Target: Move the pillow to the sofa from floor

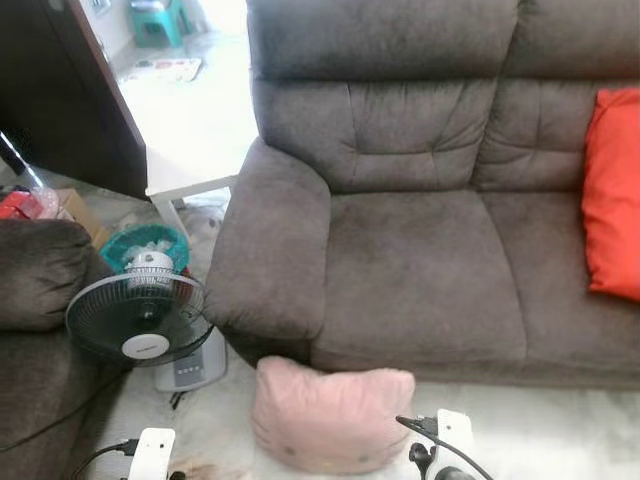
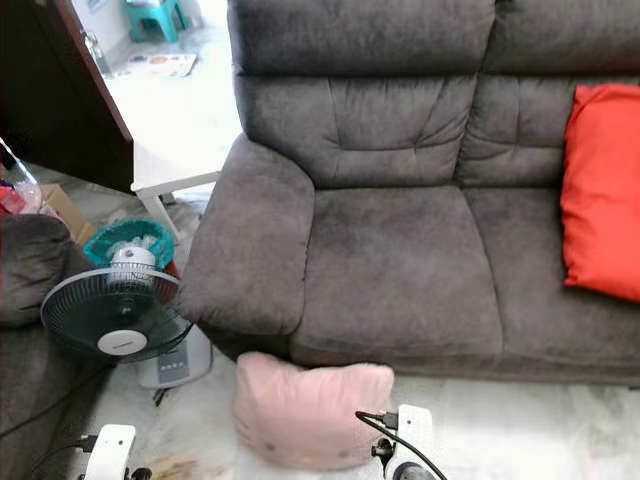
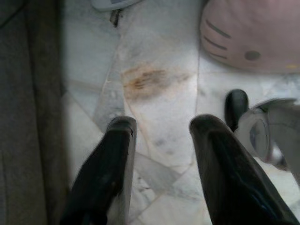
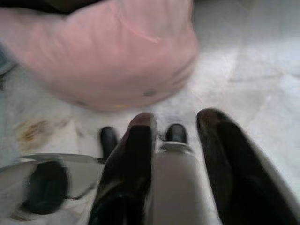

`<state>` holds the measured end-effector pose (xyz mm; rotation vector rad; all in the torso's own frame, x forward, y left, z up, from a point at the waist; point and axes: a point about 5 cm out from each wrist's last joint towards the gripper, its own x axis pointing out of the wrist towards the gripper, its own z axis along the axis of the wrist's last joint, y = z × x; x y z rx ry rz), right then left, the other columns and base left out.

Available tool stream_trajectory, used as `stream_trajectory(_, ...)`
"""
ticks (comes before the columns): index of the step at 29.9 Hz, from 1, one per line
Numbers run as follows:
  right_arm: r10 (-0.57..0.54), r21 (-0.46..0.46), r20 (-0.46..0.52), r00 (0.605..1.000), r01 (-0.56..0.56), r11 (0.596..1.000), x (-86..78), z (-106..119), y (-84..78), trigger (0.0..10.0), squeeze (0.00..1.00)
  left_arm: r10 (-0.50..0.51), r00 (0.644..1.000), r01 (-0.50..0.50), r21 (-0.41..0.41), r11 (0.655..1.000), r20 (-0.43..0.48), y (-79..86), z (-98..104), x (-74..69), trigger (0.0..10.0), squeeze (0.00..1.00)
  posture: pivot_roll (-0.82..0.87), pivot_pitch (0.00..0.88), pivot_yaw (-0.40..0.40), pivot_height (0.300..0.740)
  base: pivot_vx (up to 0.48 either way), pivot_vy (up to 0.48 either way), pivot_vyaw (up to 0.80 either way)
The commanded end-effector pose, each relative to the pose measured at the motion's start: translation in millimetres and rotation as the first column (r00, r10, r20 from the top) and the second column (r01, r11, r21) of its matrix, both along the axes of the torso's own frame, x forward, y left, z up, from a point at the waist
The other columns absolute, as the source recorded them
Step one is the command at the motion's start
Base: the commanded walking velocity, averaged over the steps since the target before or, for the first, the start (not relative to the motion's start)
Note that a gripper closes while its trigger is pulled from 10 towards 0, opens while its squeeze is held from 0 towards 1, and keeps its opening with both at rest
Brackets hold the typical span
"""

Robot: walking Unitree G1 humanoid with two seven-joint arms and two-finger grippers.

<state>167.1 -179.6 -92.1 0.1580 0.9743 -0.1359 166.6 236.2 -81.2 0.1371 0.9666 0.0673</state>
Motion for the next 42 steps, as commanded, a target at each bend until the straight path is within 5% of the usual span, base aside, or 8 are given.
stream_trajectory(1,0.0,0.008,-0.007,1.0,0.0,1.0,-1.2,-0.9,2.7,10.0,0.0,0.006,1.0,-0.006,0.009,1.0,-0.013,4.1,-0.9,-4.3,10.0,0.0,0.09,0.071,0.048,0.74,0.0,0.0,0.0)
stream_trajectory(16,0.0,0.008,-0.006,1.0,0.0,1.0,-1.2,-0.9,2.7,10.0,0.0,0.058,0.991,-0.058,-0.003,0.998,0.123,4.4,5.2,1.8,10.0,0.0,0.09,0.073,0.049,0.74,0.0,0.0,0.0)
stream_trajectory(24,0.001,0.003,-0.007,1.0,-0.001,1.0,-1.8,-1.0,1.5,10.0,0.0,0.064,0.931,-0.078,0.022,0.997,0.36,4.7,21.0,12.4,10.0,0.0,0.1,0.074,0.045,0.74,0.0,0.0,0.0)
stream_trajectory(26,0.003,-0.002,-0.002,1.0,-0.003,1.0,-1.4,-0.7,1.0,10.0,0.0,-0.051,0.738,0.009,0.066,0.998,0.673,-19.3,99.2,119.8,10.0,0.0,0.1,0.073,0.046,0.74,0.0,0.0,0.0)
stream_trajectory(27,0.002,-0.002,-0.001,1.0,-0.002,1.0,-1.4,-0.6,1.0,10.0,0.0,-0.073,0.704,0.017,0.086,0.996,0.707,-23.2,113.3,133.0,10.0,0.0,0.1,0.073,0.046,0.74,0.0,0.0,0.0)
stream_trajectory(30,-0.001,-0.002,0.005,1.0,0.001,1.0,-1.1,-0.4,0.8,10.0,0.0,-0.096,0.668,0.025,0.107,0.994,0.738,-26.2,124.0,139.7,10.0,0.0,0.1,0.072,0.047,0.74,0.0,0.0,0.0)
stream_trajectory(35,-0.009,-0.008,0.021,1.0,0.009,1.0,-0.3,0.3,0.2,10.0,0.0,-0.119,0.481,0.051,0.108,0.993,0.868,-39.1,156.3,146.0,10.0,0.0,0.09,0.058,0.049,0.74,0.0,0.0,0.0)
stream_trajectory(42,-0.006,-0.013,0.021,1.0,0.007,1.0,-0.9,0.2,-0.6,10.0,0.0,-0.137,0.37,0.068,0.12,0.99,0.919,-47.7,178.6,139.4,10.0,0.0,0.09,0.043,0.045,0.74,0.0,0.0,0.0)
